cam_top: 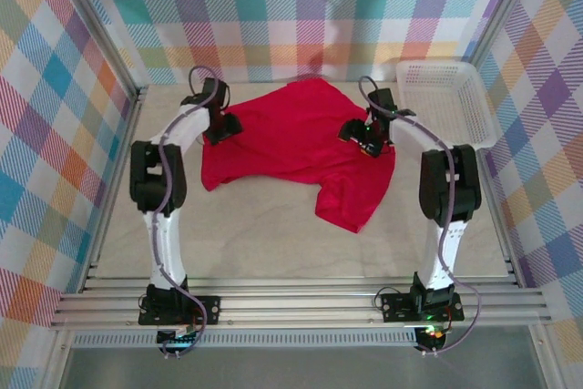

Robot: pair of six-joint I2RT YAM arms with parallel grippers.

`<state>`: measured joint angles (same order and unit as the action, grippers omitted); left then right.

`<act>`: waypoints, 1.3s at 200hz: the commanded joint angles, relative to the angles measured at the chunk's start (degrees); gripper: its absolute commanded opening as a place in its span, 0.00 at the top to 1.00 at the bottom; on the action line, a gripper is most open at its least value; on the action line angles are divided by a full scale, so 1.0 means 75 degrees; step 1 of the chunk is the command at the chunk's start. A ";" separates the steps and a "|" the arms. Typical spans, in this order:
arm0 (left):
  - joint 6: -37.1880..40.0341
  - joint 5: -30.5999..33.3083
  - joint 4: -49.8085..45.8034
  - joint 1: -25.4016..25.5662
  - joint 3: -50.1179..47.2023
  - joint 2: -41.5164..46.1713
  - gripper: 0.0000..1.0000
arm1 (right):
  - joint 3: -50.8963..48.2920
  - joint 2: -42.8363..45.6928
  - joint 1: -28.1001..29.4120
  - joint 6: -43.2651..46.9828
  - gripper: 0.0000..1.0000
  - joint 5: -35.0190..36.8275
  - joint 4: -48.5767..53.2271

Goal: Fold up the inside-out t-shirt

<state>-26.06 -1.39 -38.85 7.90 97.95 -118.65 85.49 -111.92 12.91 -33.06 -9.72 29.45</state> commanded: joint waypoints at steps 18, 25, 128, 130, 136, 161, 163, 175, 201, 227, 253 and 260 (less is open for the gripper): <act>-0.0950 -0.0292 0.0741 -0.0804 -0.3182 0.2958 0.60 | -0.0684 0.1750 0.0264 0.0411 0.25 -0.0332 0.0516; -0.1124 -0.0494 0.1047 -0.0980 -0.3811 0.3316 0.64 | -0.0911 0.1973 0.0298 0.0405 0.25 -0.0345 0.0485; -0.2231 -0.1704 0.3602 -0.1463 -0.6281 0.3011 0.69 | -0.2936 0.3484 0.0413 0.0227 0.27 -0.0711 0.0222; -0.2232 -0.1693 0.3614 -0.1458 -0.6271 0.2964 0.69 | -0.2944 0.3494 0.0418 0.0222 0.27 -0.0724 0.0222; -0.2252 -0.1689 0.3671 -0.1450 -0.6225 0.2846 0.69 | -0.2959 0.3509 0.0413 0.0207 0.27 -0.0762 0.0210; -0.2313 -0.1784 0.3901 -0.1452 -0.6040 0.2392 0.69 | -0.2985 0.3510 0.0429 0.0190 0.27 -0.0866 0.0186; -0.2308 -0.1781 0.3911 -0.1452 -0.6023 0.2359 0.69 | -0.2991 0.3512 0.0434 0.0192 0.27 -0.0877 0.0186; -0.2289 -0.1757 0.3872 -0.1450 -0.5893 0.2236 0.83 | -0.3049 0.3497 0.0446 0.0179 0.27 -0.0902 0.0198; -0.1986 -0.1662 0.2891 -0.1441 -0.5167 0.2711 1.00 | -0.3340 0.3531 0.0466 0.0242 0.28 -0.0814 0.0471; -0.1392 -0.0973 0.1379 -0.1338 -0.3995 0.3993 1.00 | -0.3488 0.3499 0.0459 0.0527 0.29 -0.0295 0.1223; -0.1041 -0.0615 0.0645 -0.1329 -0.3181 0.4910 1.00 | -0.3712 0.3438 0.0459 0.0613 0.29 -0.0096 0.1440; -0.0992 -0.0605 0.0512 -0.1340 -0.3050 0.5008 1.00 | -0.3776 0.3434 0.0458 0.0606 0.29 -0.0026 0.1386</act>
<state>-37.50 -9.34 -27.64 -2.39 70.30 -87.61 58.89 -86.50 15.86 -30.13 -12.34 36.67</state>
